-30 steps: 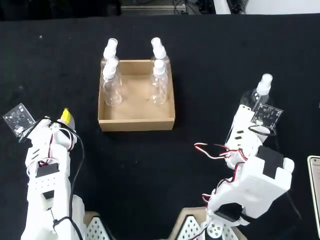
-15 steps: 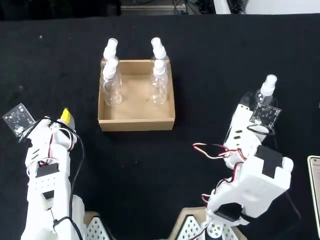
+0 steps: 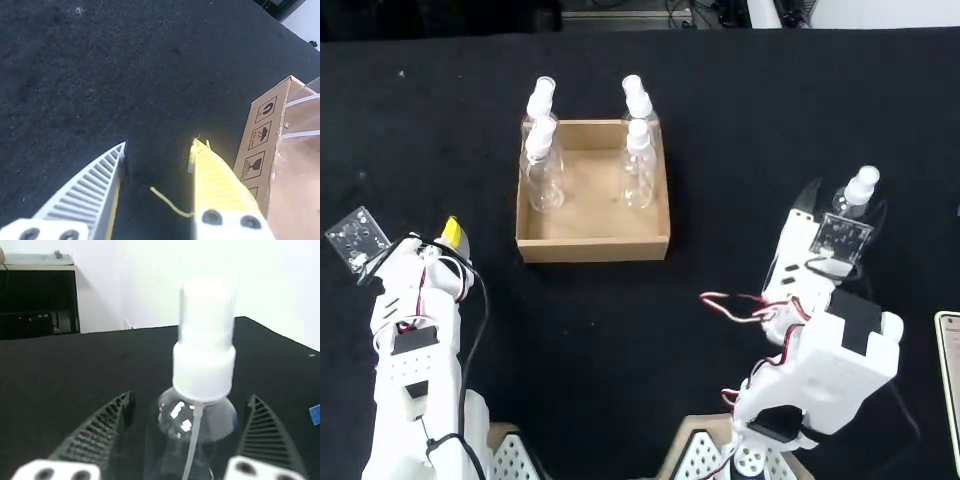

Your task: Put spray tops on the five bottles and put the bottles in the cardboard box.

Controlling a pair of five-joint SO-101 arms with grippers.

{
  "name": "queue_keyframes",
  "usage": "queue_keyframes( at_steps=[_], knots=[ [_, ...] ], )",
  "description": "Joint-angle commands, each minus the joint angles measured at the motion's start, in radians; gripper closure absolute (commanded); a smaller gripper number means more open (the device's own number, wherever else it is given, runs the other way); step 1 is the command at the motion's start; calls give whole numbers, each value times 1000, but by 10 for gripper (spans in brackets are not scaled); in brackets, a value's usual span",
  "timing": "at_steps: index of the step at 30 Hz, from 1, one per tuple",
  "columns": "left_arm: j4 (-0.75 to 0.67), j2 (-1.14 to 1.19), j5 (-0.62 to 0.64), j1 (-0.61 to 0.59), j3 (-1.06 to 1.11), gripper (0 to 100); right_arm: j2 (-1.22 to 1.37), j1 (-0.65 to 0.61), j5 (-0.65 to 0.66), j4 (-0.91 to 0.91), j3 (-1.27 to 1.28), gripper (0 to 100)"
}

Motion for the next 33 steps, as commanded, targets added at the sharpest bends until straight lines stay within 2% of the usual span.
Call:
queue_keyframes(
  at_steps=[1, 10, 13, 19, 29, 33],
  knots=[
    [-21, -28, 3, -5, -21, 819, -5, -14, 23, -37, 5, 709],
    [-21, -28, 3, -5, -21, 819, -10, -2, 18, -64, 44, 709],
    [-21, -28, 3, -5, -21, 819, -31, 3, -25, -92, 81, 709],
    [-21, -28, 3, -5, -21, 819, -88, 3, -34, -15, 77, 709],
    [-32, -28, 3, -7, -21, 819, -225, 26, -32, 2, 157, 709],
    [-74, -20, 3, -10, -8, 819, -225, 31, -34, 114, 102, 709]
  ],
)
